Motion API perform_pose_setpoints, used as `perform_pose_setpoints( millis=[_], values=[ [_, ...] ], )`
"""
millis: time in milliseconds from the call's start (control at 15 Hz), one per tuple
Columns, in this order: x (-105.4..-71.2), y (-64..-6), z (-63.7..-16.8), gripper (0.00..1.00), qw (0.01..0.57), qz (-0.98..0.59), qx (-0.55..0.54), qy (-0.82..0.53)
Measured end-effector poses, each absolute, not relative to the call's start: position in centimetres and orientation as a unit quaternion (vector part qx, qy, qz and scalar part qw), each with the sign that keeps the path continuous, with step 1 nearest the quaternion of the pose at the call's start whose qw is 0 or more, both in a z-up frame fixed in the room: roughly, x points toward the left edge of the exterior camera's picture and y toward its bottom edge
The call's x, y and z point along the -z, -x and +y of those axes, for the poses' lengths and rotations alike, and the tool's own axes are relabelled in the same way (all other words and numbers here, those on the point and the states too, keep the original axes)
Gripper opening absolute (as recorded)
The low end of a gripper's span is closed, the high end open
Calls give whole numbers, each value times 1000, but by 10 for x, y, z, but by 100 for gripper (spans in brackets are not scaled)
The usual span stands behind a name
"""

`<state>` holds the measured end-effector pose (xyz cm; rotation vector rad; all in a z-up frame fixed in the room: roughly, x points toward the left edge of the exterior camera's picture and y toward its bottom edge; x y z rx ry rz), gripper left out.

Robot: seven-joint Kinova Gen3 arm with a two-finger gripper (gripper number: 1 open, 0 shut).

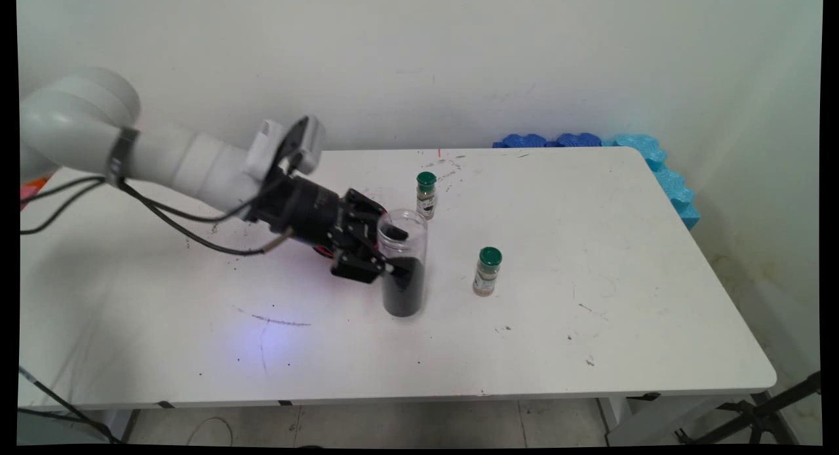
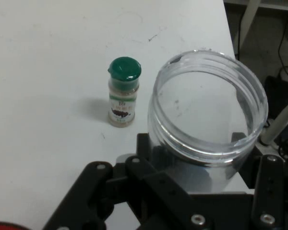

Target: Pour the black seasoning powder in the red bowl

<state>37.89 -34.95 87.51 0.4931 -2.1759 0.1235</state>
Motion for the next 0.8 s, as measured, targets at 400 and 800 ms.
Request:
perform_pose_setpoints(
  millis=[400,800],
  values=[
    [-912,-400,-347,0,425,-876,-27,-226],
    [-946,-423,-350,0,411,-873,-3,-262]
  ],
)
